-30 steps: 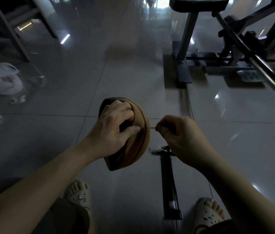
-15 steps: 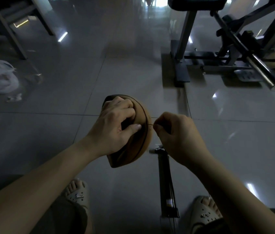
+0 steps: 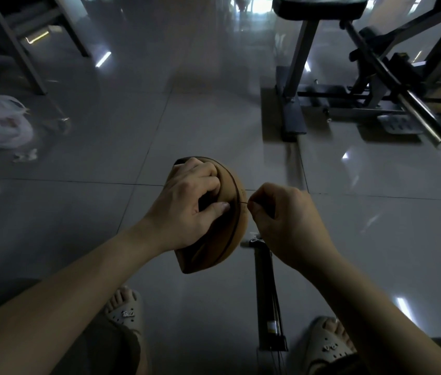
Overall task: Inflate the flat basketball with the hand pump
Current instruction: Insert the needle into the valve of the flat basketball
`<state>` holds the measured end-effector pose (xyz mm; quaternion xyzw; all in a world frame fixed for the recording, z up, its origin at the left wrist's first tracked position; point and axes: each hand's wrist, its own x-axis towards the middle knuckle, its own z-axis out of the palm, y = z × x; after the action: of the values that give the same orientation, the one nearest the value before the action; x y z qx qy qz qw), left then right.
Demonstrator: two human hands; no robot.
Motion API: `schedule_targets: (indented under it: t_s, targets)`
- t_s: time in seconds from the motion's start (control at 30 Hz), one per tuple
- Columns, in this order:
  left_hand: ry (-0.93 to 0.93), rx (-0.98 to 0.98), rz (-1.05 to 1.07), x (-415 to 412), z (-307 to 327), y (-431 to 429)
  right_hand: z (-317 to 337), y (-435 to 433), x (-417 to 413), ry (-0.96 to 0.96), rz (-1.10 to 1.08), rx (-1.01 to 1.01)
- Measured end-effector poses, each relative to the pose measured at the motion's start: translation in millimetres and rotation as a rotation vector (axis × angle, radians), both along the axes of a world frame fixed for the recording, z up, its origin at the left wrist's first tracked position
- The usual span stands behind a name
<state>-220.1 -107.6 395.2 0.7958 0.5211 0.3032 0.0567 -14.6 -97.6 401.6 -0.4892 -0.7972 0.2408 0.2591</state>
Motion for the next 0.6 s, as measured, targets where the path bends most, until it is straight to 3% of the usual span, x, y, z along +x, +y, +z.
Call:
schedule_targets:
  t_s: [0.6]
  targets:
    - [0.02, -0.014, 0.011, 2.9, -1.9, -2.9, -3.9, -0.6, -1.2, -0.008, 0.006, 0.011]
